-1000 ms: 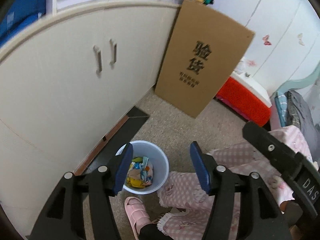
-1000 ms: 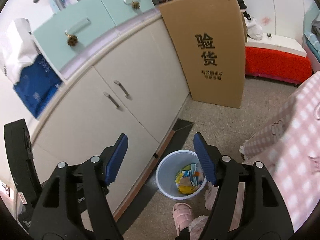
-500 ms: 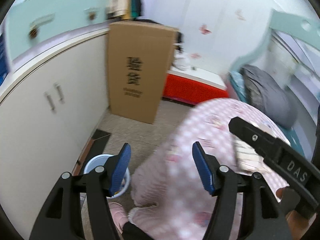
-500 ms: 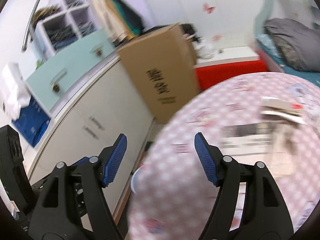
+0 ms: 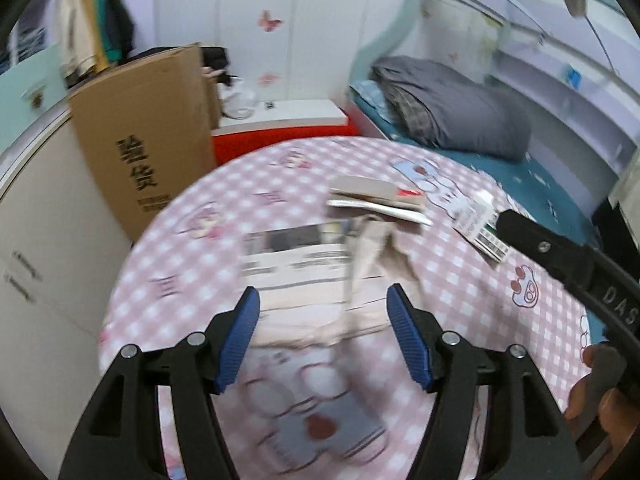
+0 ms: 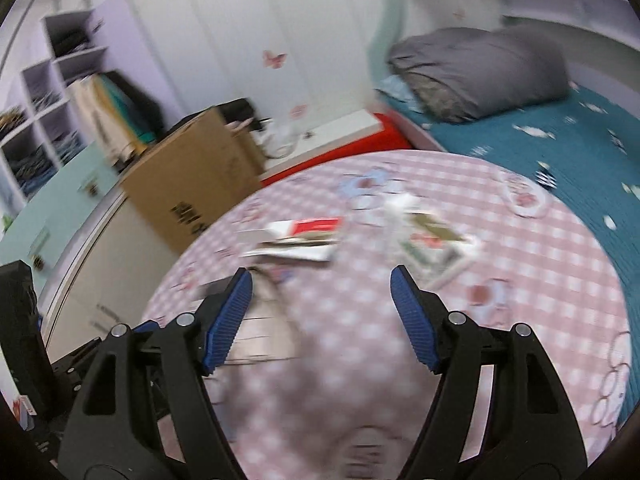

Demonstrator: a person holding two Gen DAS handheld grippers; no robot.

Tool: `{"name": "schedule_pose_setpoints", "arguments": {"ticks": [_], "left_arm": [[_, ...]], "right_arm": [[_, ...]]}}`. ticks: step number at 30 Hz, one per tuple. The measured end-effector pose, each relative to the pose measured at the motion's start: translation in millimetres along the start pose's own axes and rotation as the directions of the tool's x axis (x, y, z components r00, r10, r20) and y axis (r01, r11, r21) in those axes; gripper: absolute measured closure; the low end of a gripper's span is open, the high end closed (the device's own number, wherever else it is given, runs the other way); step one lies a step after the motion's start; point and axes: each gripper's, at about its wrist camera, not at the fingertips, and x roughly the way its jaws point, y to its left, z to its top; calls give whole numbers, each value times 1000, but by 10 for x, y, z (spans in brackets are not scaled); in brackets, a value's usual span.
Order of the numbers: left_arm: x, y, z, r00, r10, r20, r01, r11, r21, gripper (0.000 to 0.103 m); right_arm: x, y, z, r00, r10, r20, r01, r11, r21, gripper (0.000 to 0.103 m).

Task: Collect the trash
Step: 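Move both grippers back over the table, then grasp the white milk carton with the right gripper while the left grasps the beige cloth bag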

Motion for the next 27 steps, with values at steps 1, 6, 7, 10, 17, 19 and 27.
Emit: {"name": "schedule_pose_setpoints", "arguments": {"ticks": [1, 6, 7, 10, 17, 19, 27], "left_arm": [[79, -77, 13, 1000, 6, -10, -6, 1000, 18, 38], [436, -251, 71, 996, 73, -52, -70, 996, 59, 38], [483, -261, 82, 996, 73, -56, -70, 996, 58, 38], [587, -299, 123, 994, 92, -56, -88, 993, 78, 38], [760, -357, 185, 988, 142, -61, -133, 982, 133, 59], [754, -332, 196, 992, 116, -58, -107, 985, 132, 84], [611, -183, 174, 998, 47, -42, -45, 997, 58, 101]], "right_arm": [[0, -99, -2, 1000, -17, 3, 17, 1000, 15, 31], [68, -479, -26, 997, -79, -10, 79, 994, 71, 31], [121, -552, -31, 996, -89, -26, 91, 992, 86, 31], [244, -680, -23, 997, -66, -47, 71, 991, 111, 31], [563, -703, 89, 996, 13, -93, 0, 990, 142, 40], [640, -685, 113, 995, 25, -98, -11, 990, 142, 45], [756, -612, 243, 996, 13, -86, 0, 990, 143, 57]]}}
